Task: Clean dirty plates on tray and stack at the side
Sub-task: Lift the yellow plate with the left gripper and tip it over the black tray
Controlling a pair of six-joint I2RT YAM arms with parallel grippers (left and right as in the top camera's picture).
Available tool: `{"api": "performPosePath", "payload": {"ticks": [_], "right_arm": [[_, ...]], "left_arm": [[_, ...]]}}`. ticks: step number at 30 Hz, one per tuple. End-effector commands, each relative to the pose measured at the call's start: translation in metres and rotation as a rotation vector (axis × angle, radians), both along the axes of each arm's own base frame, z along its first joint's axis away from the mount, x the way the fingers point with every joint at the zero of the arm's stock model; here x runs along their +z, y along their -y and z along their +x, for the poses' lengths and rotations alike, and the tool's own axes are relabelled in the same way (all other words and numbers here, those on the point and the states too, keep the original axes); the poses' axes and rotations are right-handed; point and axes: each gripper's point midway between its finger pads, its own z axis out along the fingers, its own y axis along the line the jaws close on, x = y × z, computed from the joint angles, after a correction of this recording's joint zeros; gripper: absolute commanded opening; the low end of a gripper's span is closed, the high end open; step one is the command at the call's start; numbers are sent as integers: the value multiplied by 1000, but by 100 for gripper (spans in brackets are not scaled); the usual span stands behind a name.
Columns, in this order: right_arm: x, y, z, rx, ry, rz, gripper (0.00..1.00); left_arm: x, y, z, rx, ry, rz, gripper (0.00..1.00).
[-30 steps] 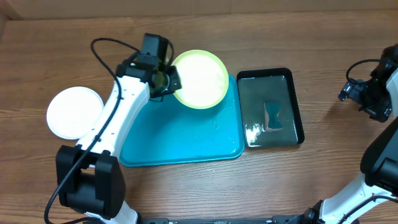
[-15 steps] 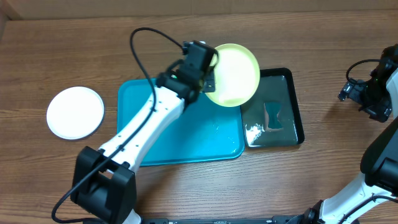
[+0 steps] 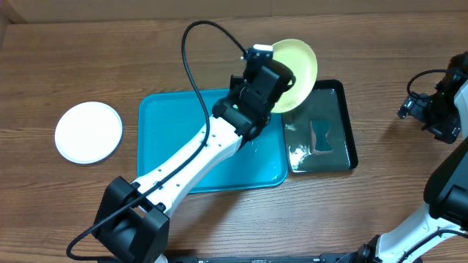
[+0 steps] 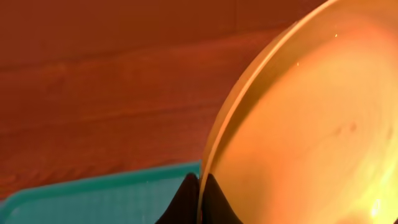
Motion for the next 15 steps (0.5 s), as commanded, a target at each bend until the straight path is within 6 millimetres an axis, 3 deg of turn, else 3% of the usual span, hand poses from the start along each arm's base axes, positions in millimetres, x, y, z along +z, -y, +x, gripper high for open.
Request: {"api": "performPosePath", "payload": {"ticks": [1,15], "right_arm": [[14,4,6,-2,40,-22,100],[14,4,6,-2,40,-22,100]], "left_arm": [[28,2,4,-8,110,144,4],[119,43,-1,-111,451,489,4]]}}
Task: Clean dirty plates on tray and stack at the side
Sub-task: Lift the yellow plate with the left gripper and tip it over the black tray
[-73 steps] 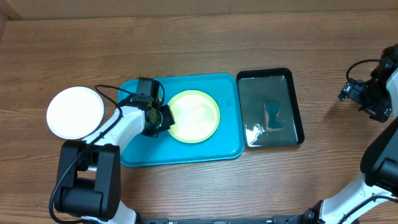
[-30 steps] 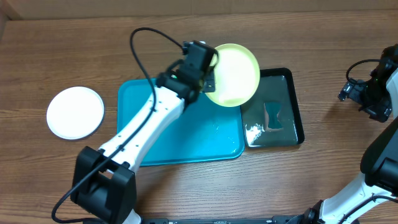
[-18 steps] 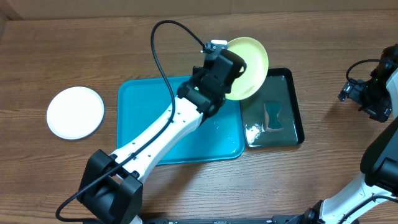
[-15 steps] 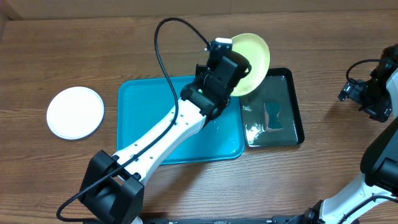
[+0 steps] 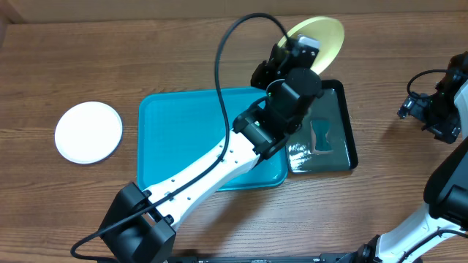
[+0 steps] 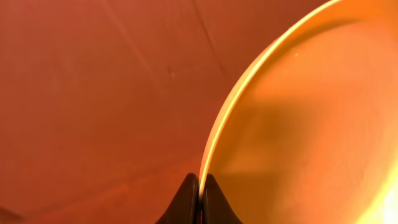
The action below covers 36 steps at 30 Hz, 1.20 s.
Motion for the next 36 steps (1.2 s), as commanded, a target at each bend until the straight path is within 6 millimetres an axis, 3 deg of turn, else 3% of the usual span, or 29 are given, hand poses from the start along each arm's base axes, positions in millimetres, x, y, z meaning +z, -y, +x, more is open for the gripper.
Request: {"api": "performPosePath", "payload": {"ticks": [1,11,22,31,36], "right_arm": [[14,4,6,-2,40,-22,100],[14,4,6,-2,40,-22,100],[14,5,8,-2,48,-26,100],[16,10,18,-2,87,-45,100],[17,11,21,-2,101,-52,100]], "left_arm": [[25,-1,-2,18,67,215,4],[65,28,-24,-41,209,354,4],[90,44,-43,-61,299,257,4],[88,44,-42,-62,290,276,4],[59,47,-39,-83,195,239,4]]}}
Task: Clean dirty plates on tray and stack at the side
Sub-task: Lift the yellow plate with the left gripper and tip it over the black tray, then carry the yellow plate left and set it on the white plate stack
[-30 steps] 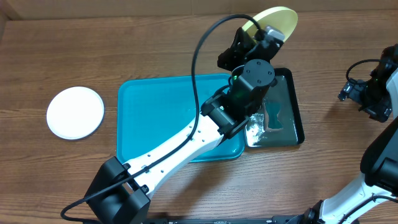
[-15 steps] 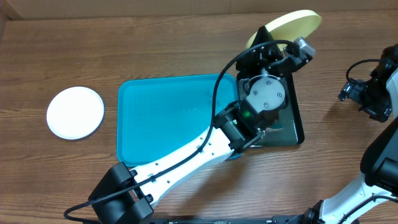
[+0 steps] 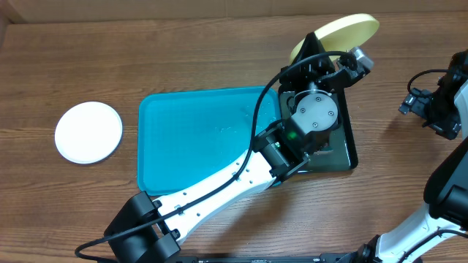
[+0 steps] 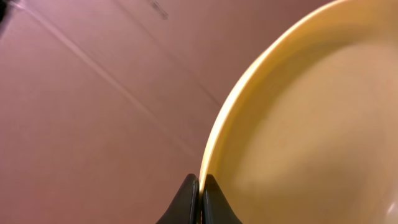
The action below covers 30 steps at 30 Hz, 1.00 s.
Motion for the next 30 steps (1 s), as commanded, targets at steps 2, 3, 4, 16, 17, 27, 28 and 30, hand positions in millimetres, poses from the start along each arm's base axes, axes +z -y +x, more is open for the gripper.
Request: {"api": "performPosePath", "payload": {"ticks": [2,3,4,16,17,27,28,30], "right_arm": [[15,5,8,-2,48,-26,100],[15,5,8,-2,48,-26,100],[15,5,8,-2,48,-26,100],[15,5,8,-2,48,-26,100],[15,5,8,-2,48,-26,100],[15,5,8,-2,48,-26,100],[15,5,8,-2,48,-26,100],[15,5,8,-2,48,-26,100]], "left_arm": [[-28,-1,2,5,-113,-118,5],[-43,-3,3,12,-165,-155,4],[-57,-5,3,22,-213,-191,4],[-202,-27,-7,62,-890,-590,4],[-206,-29,-6,61,-931,-624,4],[-230,-115,20,198,-1323,-1136,4],[-230,-127,23,212,-1345,-1171,4],[-233,-157,26,265,-1371,-1235,4]]}}
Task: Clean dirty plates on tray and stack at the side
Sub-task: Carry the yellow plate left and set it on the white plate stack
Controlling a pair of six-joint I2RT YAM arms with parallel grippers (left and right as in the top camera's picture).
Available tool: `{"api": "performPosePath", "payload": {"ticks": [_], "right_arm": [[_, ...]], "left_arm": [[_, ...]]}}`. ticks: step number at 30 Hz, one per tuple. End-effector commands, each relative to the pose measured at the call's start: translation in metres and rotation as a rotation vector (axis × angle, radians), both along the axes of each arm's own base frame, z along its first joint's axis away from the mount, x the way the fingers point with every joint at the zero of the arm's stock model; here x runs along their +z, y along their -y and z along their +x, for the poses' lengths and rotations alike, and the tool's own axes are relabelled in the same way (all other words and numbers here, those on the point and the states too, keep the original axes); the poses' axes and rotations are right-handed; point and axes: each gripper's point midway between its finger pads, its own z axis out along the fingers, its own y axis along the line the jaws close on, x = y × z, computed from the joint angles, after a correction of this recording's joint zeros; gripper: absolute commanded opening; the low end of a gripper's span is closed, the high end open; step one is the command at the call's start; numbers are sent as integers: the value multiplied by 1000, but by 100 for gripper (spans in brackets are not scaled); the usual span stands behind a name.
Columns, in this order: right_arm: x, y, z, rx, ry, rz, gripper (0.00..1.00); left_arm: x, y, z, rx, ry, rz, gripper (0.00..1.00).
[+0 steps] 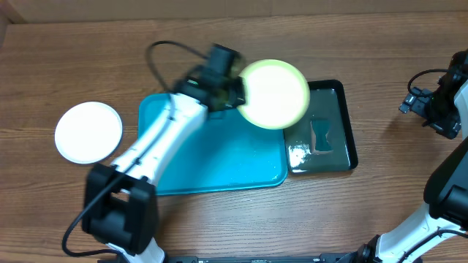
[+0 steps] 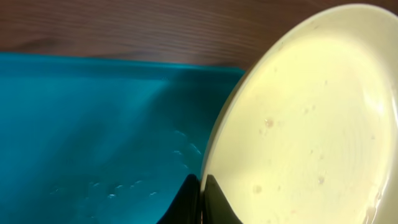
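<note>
A pale yellow plate (image 1: 275, 93) hangs face up over the right end of the teal tray (image 1: 168, 153), reaching toward the black basin. My left gripper (image 1: 235, 89) is shut on its left rim. In the left wrist view the left gripper (image 2: 201, 202) pinches the rim of the yellow plate (image 2: 305, 137), which is wet with small droplets, above the teal tray (image 2: 87, 124). A white plate (image 1: 88, 131) lies on the wood to the left of the tray. My right gripper (image 1: 415, 104) is at the far right edge; its fingers are not clear.
A black basin (image 1: 336, 150) holding water sits against the tray's right side. Wet drops lie on the tray surface. The wooden table (image 1: 380, 44) extends behind and to both sides. The right arm's base rises at the lower right corner.
My left gripper has moved the yellow plate from high over the basin's far edge, tilted on edge, to a flat face-up pose over the tray's right end. The arm has swung left.
The left gripper held the yellow plate tilted at the basin's near left corner. It then held it over the basin's far edge, then farther right and higher. Now the plate is flat over the tray's right end. The right arm stayed put.
</note>
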Motion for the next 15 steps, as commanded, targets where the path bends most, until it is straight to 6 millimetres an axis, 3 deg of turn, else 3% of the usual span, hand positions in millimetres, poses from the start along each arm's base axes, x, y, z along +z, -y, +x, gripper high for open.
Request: {"api": "performPosePath", "payload": {"ticks": [1,8,9,12,15], "right_arm": [[15,4,6,-2,40,-22,100],[15,4,6,-2,40,-22,100],[15,4,6,-2,40,-22,100],[15,4,6,-2,40,-22,100],[15,4,6,-2,40,-22,100]], "left_arm": [[4,-28,0,89,-142,-206,4],[-16,-167,-11,351,-274,-149,4],[-17,-179,-13,377,-280,-136,4],[-24,-241,-29,531,-323,-83,4],[-27,-288,-45,650,-350,-81,4]]}}
